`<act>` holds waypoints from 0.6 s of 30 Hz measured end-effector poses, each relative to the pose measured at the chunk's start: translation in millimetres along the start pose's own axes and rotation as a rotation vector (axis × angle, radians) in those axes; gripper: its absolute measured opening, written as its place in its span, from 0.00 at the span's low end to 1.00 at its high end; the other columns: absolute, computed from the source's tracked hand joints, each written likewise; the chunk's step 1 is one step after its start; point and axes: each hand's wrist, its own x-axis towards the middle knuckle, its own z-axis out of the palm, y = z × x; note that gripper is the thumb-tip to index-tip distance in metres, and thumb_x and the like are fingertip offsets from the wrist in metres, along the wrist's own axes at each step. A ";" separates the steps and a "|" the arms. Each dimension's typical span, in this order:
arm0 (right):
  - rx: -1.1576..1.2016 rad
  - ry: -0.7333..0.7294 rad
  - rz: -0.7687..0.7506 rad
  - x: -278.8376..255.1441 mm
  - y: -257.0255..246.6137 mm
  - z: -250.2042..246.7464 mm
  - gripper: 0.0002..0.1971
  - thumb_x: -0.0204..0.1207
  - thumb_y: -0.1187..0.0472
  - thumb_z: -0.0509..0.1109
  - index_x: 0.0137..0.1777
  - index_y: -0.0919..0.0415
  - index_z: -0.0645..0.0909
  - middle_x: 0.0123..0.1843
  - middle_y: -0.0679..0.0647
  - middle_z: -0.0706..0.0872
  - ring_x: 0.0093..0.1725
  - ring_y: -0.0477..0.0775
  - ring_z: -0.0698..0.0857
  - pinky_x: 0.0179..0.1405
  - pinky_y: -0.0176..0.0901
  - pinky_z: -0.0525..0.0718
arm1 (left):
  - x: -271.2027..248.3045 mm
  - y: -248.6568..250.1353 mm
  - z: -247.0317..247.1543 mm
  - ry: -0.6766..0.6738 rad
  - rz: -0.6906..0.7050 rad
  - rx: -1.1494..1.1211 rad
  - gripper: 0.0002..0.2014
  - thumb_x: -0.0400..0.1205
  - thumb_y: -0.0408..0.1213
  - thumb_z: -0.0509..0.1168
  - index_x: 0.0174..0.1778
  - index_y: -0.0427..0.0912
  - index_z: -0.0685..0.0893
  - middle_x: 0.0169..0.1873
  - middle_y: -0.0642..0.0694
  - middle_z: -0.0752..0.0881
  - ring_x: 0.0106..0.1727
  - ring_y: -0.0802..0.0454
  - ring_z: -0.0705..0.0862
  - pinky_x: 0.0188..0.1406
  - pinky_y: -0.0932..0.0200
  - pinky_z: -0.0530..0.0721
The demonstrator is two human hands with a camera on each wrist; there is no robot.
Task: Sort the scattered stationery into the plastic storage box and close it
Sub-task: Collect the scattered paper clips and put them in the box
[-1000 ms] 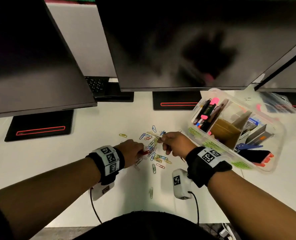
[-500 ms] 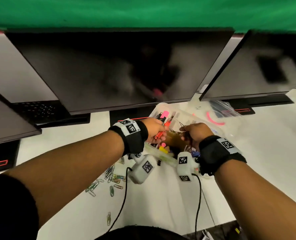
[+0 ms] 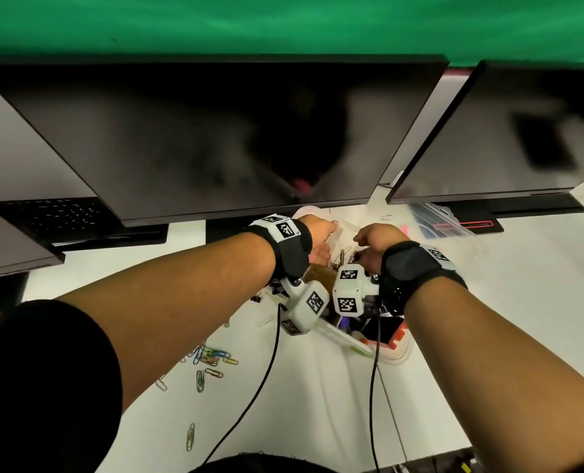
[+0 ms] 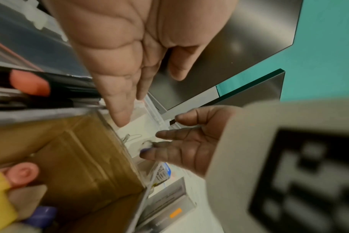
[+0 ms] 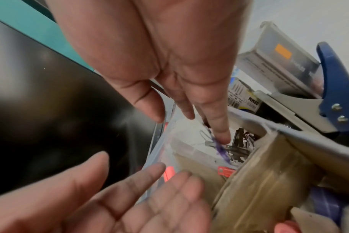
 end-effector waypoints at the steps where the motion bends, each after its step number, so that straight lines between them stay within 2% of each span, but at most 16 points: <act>1: -0.059 -0.006 -0.008 3.0 2.4 -0.7 0.07 0.79 0.70 0.59 0.38 0.64 0.70 0.42 0.61 0.75 0.35 0.58 0.76 0.30 0.45 0.77 | -2.7 -2.6 -5.0 -0.018 0.011 0.029 0.25 0.87 0.44 0.54 0.76 0.31 0.65 0.72 0.28 0.72 0.71 0.35 0.76 0.66 0.47 0.78; 3: -0.139 0.002 -0.043 4.0 7.4 -0.3 0.03 0.75 0.66 0.64 0.43 0.60 0.73 0.50 0.60 0.75 0.41 0.59 0.79 0.39 0.46 0.83 | -9.2 -4.9 -15.0 -0.042 0.053 0.123 0.22 0.87 0.42 0.55 0.74 0.34 0.69 0.69 0.32 0.76 0.61 0.42 0.80 0.50 0.55 0.83; 4: -0.180 0.010 -0.070 5.6 10.0 1.2 0.04 0.73 0.65 0.66 0.44 0.59 0.74 0.53 0.60 0.75 0.45 0.59 0.79 0.46 0.50 0.86 | -13.8 -6.9 -21.5 -0.025 0.107 0.239 0.20 0.86 0.40 0.57 0.73 0.36 0.72 0.64 0.34 0.80 0.56 0.45 0.80 0.42 0.59 0.81; 5: -0.247 0.012 -0.111 6.4 12.5 3.4 0.04 0.73 0.64 0.68 0.43 0.58 0.75 0.54 0.60 0.76 0.48 0.59 0.80 0.54 0.53 0.86 | -18.1 -9.1 -28.4 0.007 0.188 0.432 0.17 0.85 0.37 0.59 0.70 0.37 0.76 0.58 0.38 0.82 0.53 0.46 0.81 0.39 0.60 0.80; 6: -0.358 0.011 -0.166 1.0 15.7 9.5 0.03 0.73 0.64 0.69 0.42 0.57 0.78 0.53 0.59 0.78 0.50 0.57 0.80 0.60 0.52 0.85 | -21.8 -13.2 -37.8 0.040 0.285 0.668 0.15 0.84 0.36 0.60 0.65 0.39 0.80 0.55 0.41 0.84 0.52 0.47 0.82 0.42 0.60 0.80; 7: -0.465 0.011 -0.232 -4.9 20.2 14.7 0.02 0.74 0.64 0.69 0.43 0.57 0.81 0.50 0.58 0.80 0.49 0.55 0.80 0.59 0.44 0.85 | -25.7 -18.2 -46.9 0.057 0.375 0.905 0.13 0.83 0.36 0.62 0.61 0.42 0.83 0.55 0.44 0.86 0.55 0.47 0.83 0.49 0.60 0.80; 8: -0.554 0.014 -0.311 -14.5 26.2 21.5 0.03 0.75 0.65 0.68 0.44 0.59 0.84 0.45 0.57 0.82 0.45 0.53 0.81 0.51 0.34 0.85 | -30.0 -24.3 -56.6 0.055 0.438 1.100 0.12 0.81 0.37 0.63 0.59 0.44 0.85 0.57 0.46 0.87 0.58 0.48 0.84 0.55 0.60 0.79; 9: -0.645 0.027 -0.411 -23.1 34.9 29.4 0.04 0.74 0.65 0.68 0.45 0.60 0.85 0.41 0.55 0.83 0.41 0.52 0.81 0.40 0.29 0.82 | -34.5 -31.9 -67.1 0.039 0.476 1.242 0.12 0.81 0.38 0.64 0.59 0.46 0.85 0.59 0.47 0.87 0.61 0.49 0.83 0.60 0.60 0.78; 10: -0.750 0.043 -0.509 -32.6 44.3 36.9 0.05 0.74 0.64 0.69 0.46 0.59 0.86 0.39 0.54 0.84 0.40 0.51 0.81 0.35 0.30 0.78 | -36.5 -39.6 -76.9 0.019 0.505 1.353 0.12 0.81 0.39 0.64 0.60 0.48 0.85 0.60 0.47 0.86 0.64 0.48 0.81 0.64 0.59 0.77; 11: -0.853 0.053 -0.598 -38.8 56.3 44.3 0.05 0.74 0.63 0.69 0.47 0.59 0.86 0.41 0.54 0.86 0.41 0.52 0.82 0.36 0.32 0.77 | -38.8 -48.1 -86.9 0.001 0.520 1.449 0.13 0.81 0.40 0.63 0.61 0.49 0.84 0.63 0.47 0.84 0.67 0.47 0.79 0.67 0.57 0.76; 13: -1.022 0.025 -0.739 -47.5 78.4 54.3 0.09 0.74 0.60 0.71 0.52 0.60 0.87 0.47 0.56 0.88 0.46 0.55 0.84 0.47 0.37 0.80 | -42.5 -61.5 -100.9 -0.022 0.549 1.573 0.16 0.83 0.41 0.60 0.66 0.51 0.81 0.68 0.47 0.80 0.75 0.48 0.72 0.73 0.52 0.72; 14: -1.082 -0.002 -0.761 -50.2 88.6 59.0 0.10 0.74 0.59 0.71 0.54 0.59 0.86 0.50 0.57 0.88 0.49 0.56 0.85 0.51 0.40 0.82 | -44.4 -68.5 -107.2 -0.029 0.574 1.603 0.17 0.84 0.40 0.59 0.69 0.51 0.78 0.71 0.48 0.78 0.79 0.50 0.68 0.76 0.50 0.68; 16: -1.104 -0.029 -0.780 -52.6 104.7 66.1 0.12 0.77 0.59 0.68 0.59 0.58 0.85 0.55 0.57 0.89 0.54 0.57 0.85 0.53 0.42 0.80 | -47.4 -79.9 -115.0 -0.027 0.617 1.606 0.20 0.85 0.38 0.57 0.75 0.51 0.72 0.75 0.50 0.74 0.83 0.53 0.60 0.80 0.52 0.61; 18: -1.060 -0.010 -0.814 -55.2 113.8 71.4 0.14 0.78 0.64 0.65 0.62 0.57 0.83 0.56 0.58 0.89 0.55 0.58 0.86 0.53 0.42 0.80 | -49.6 -87.3 -117.6 -0.021 0.649 1.596 0.22 0.86 0.36 0.57 0.77 0.51 0.68 0.77 0.51 0.71 0.83 0.53 0.58 0.80 0.53 0.59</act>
